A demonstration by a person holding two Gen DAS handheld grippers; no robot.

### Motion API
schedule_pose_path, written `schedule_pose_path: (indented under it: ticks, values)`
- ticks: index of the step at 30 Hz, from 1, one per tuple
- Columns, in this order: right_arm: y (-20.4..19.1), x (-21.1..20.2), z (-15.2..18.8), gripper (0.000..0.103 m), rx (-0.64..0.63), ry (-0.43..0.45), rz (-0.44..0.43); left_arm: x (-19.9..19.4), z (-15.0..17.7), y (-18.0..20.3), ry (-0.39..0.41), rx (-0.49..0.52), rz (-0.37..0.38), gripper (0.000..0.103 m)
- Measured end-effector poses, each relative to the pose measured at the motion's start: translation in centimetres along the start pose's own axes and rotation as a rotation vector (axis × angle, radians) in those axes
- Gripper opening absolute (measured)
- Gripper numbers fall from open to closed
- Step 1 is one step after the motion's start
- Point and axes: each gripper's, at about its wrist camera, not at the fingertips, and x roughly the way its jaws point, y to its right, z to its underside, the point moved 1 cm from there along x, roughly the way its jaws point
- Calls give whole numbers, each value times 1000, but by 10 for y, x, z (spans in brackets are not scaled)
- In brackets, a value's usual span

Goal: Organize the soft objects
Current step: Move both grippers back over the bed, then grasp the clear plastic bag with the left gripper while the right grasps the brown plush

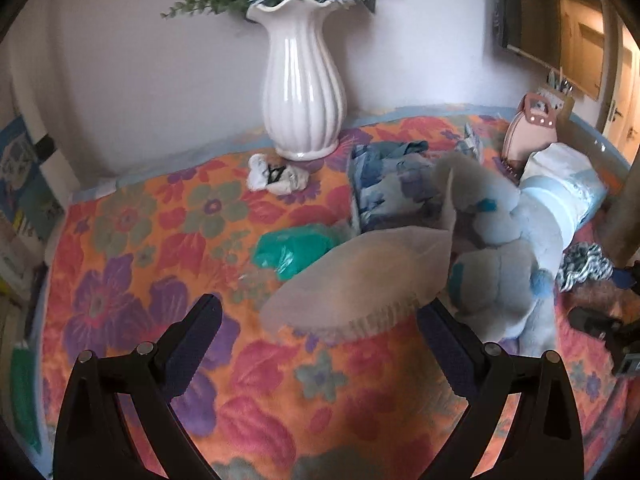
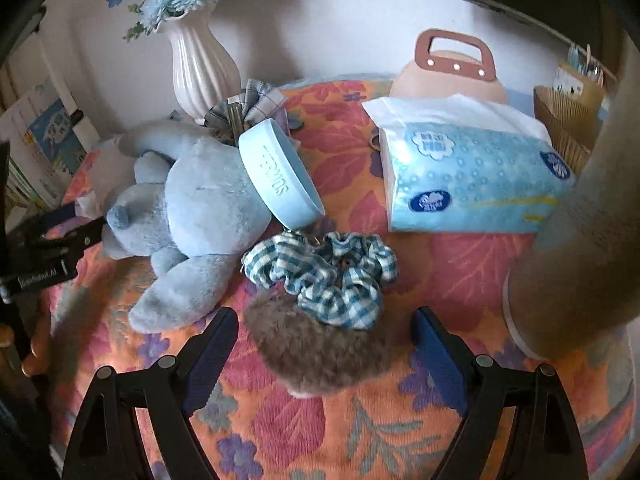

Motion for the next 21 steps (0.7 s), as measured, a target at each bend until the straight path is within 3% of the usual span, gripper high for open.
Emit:
schedule_pose_path:
  ticks: [1, 3, 4, 5, 8, 14, 18, 21]
  values:
    - [-1, 2, -1, 87, -11, 1, 6, -1, -1, 0, 11, -13, 19, 96]
    - [-4, 3, -1, 87, -24, 4, 14, -2, 1, 0, 15, -25, 64, 81]
    - [-4, 3, -1, 83, -22, 7, 22, -1, 1, -1, 7, -28, 84, 66]
    - [-3, 3, -1, 73, -21, 12, 32, -1, 2, -1, 2, -36, 97, 61]
    - [-2, -3, 2, 57, -16, 28, 43, -7, 6, -1, 12, -60, 132, 43]
    - [-9, -8, 8, 53, -51, 36, 63, -33, 21, -12, 21, -189, 187, 35]
    - [-7, -8, 7, 53, -36, 37, 42, -51, 43, -25, -7, -303, 224, 34]
    - [-8, -8, 8, 53, -39, 37, 43, -58, 59, -24, -32, -327, 216, 34]
